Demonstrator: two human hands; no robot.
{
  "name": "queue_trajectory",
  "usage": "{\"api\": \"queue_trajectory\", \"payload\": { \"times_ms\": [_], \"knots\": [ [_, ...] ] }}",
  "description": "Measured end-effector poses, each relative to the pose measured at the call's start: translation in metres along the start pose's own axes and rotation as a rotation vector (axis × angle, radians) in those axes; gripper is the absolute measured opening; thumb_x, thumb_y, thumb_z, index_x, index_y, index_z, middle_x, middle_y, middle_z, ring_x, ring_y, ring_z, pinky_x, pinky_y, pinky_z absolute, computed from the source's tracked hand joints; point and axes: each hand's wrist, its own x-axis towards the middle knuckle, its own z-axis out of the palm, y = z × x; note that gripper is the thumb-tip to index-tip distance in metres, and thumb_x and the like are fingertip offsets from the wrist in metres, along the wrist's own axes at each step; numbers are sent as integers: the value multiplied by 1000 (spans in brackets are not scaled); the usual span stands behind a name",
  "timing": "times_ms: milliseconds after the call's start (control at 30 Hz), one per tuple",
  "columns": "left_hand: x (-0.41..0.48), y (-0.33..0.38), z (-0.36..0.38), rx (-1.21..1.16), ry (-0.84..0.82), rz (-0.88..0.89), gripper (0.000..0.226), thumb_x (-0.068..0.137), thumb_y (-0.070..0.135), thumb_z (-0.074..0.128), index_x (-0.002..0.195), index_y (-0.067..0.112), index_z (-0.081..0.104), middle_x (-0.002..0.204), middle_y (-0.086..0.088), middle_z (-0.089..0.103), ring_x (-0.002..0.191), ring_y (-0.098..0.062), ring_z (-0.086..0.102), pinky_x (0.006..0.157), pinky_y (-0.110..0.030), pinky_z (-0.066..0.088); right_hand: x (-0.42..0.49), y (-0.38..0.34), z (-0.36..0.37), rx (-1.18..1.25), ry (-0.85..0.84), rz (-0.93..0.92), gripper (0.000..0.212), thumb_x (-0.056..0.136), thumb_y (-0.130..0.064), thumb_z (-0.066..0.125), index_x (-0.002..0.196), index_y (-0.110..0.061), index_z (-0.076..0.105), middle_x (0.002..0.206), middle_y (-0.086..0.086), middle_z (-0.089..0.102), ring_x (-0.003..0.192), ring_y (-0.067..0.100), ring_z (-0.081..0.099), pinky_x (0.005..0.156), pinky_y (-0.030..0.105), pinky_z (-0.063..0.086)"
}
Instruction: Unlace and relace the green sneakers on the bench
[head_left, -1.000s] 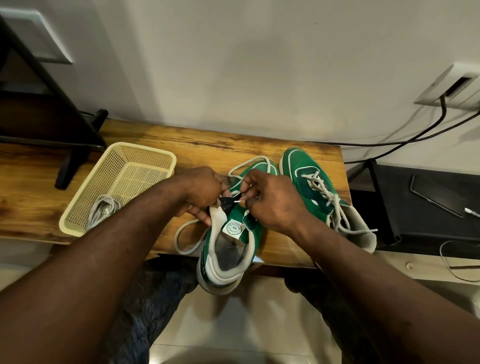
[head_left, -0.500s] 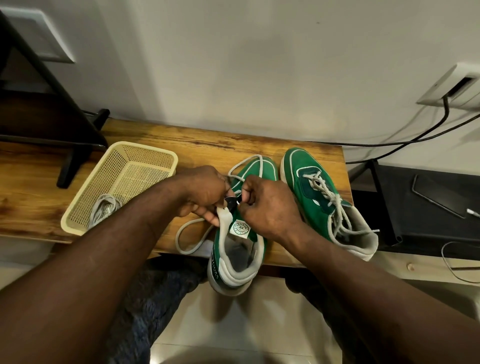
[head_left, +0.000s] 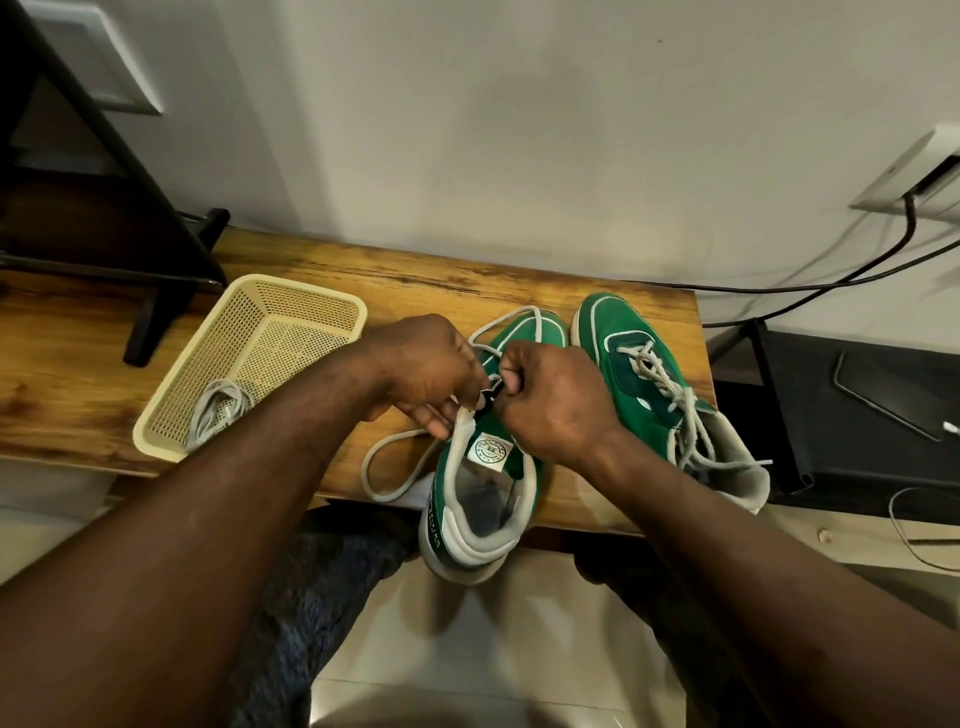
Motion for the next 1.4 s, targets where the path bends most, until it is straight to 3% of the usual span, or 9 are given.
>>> {"api": "queue_trajectory", "payload": {
  "times_ms": [200, 333, 433, 700, 833, 1000, 1167, 1400],
  "knots": [
    [1, -2, 5, -28, 53, 17, 9, 101, 9, 68, 104, 6, 75, 88, -14, 78, 66, -20, 74, 62, -33, 64, 2, 7, 7, 107, -10, 71, 34, 78, -7, 78, 65, -22, 50, 62, -7, 58, 60, 12, 54, 59, 31, 45],
    [2, -1, 6, -1, 100, 38, 8, 100, 12, 69, 105, 10, 75, 87, -12, 78, 63, -17, 73, 61, -32, 64, 5, 13, 10, 296, -17, 138, 25, 66, -20, 78, 66, -25, 53, 68, 4, 68, 74, 27, 72, 70, 54, 61],
    [2, -1, 6, 10, 161, 61, 6, 99, 13, 71, 103, 12, 76, 86, -9, 78, 60, -14, 72, 57, -28, 63, 7, 18, 9, 348, -4, 156, 32, 66, -18, 84, 65, -29, 54, 71, 7, 70, 78, 33, 74, 70, 59, 62],
    [11, -4, 16, -19, 222, 2, 3, 100, 18, 71, 101, 19, 73, 90, -13, 78, 75, -26, 77, 73, -46, 67, 7, 18, 15, 299, 31, 168, 41, 75, -9, 86, 62, -25, 50, 69, 4, 69, 78, 24, 75, 71, 53, 63],
    [15, -9, 9, -135, 140, -69, 13, 103, 6, 63, 97, 12, 74, 90, -20, 78, 61, -24, 72, 64, -40, 65, 7, 20, 16, 373, 29, 197, 41, 73, -10, 86, 62, -27, 52, 72, 10, 70, 83, 29, 77, 73, 57, 63],
    [13, -15, 2, -205, 66, -84, 19, 98, -2, 61, 107, 5, 76, 91, -19, 80, 72, -27, 77, 61, -35, 64, 9, 24, 14, 416, 2, 213, 36, 67, -15, 87, 65, -27, 53, 76, 14, 72, 85, 36, 76, 75, 61, 61],
    [17, -11, 9, -143, 98, -47, 14, 95, 0, 67, 104, 5, 75, 85, -19, 79, 60, -23, 74, 57, -35, 64, 9, 26, 19, 263, 20, 133, 35, 76, -14, 85, 67, -27, 54, 70, 3, 71, 78, 23, 75, 73, 52, 63],
    [23, 3, 12, 184, 162, 17, 13, 95, 8, 72, 89, 18, 79, 79, -8, 79, 65, -21, 78, 66, -40, 67, 2, 28, 23, 177, 73, 92, 39, 85, -2, 77, 67, -20, 48, 70, 2, 68, 78, 11, 74, 70, 45, 63]
  ]
}}
